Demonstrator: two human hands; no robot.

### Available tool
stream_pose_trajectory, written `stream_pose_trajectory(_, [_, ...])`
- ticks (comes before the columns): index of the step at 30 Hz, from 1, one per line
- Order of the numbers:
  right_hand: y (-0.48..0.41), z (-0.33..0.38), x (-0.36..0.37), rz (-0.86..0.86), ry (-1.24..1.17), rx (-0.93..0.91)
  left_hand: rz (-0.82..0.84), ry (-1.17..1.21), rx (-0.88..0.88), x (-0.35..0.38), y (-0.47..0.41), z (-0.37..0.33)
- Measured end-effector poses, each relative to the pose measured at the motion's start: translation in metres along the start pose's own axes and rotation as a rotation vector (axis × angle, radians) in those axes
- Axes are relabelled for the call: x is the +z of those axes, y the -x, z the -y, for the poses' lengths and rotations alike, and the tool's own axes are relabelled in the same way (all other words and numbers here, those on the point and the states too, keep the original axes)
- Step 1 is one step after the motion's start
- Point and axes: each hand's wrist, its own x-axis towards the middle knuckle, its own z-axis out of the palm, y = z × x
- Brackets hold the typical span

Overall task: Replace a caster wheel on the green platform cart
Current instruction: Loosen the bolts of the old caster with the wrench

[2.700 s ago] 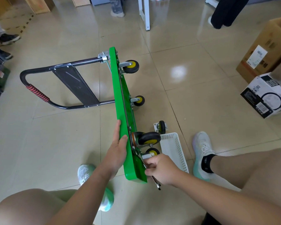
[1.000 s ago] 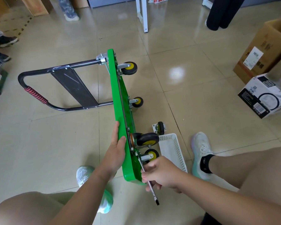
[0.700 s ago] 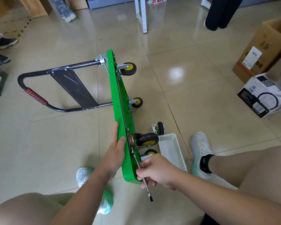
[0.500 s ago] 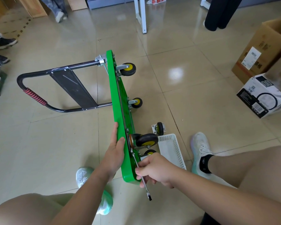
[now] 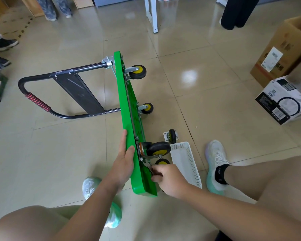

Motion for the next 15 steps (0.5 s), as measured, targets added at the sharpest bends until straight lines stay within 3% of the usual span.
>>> stream_pose_trajectory(10, [0.012, 0.009, -0.030, 0.083, 0.066, 0.012, 0.007, 0.012, -0.007, 0.001, 0.003, -0.005])
stream_pose_trajectory(15, [0.004, 0.014, -0.074, 0.139, 0.362, 0.054, 0.012, 0.001, 0.001, 0.000, 0.002, -0.002])
